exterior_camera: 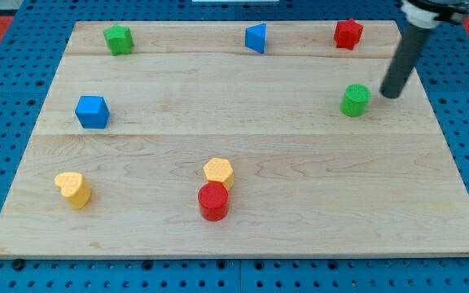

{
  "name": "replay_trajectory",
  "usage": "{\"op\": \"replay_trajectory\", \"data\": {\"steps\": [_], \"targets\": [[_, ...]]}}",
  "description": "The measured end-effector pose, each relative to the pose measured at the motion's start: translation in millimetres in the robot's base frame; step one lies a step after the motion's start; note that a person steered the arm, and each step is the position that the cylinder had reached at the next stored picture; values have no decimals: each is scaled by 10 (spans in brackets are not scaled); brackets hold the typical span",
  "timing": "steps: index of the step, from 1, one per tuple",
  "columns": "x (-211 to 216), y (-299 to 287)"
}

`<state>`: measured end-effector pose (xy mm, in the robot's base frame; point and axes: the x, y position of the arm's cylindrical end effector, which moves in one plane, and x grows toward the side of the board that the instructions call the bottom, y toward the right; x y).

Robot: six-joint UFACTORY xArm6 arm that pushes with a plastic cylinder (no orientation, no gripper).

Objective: Push the green circle to the right of the yellow hexagon

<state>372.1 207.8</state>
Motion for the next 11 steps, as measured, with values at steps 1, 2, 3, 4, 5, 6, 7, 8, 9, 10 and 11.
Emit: {"op": "replay_trajectory", "data": {"steps": [1,2,3,4,5,6,7,8,9,10,11], "targets": [[21,-655],[350,-1046],[613,-1223],[670,-1245],[705,-1704],[714,-1349],[781,-1250],[1138,-1191],[1384,-898],[1555,-883],[1476,-1381]]}}
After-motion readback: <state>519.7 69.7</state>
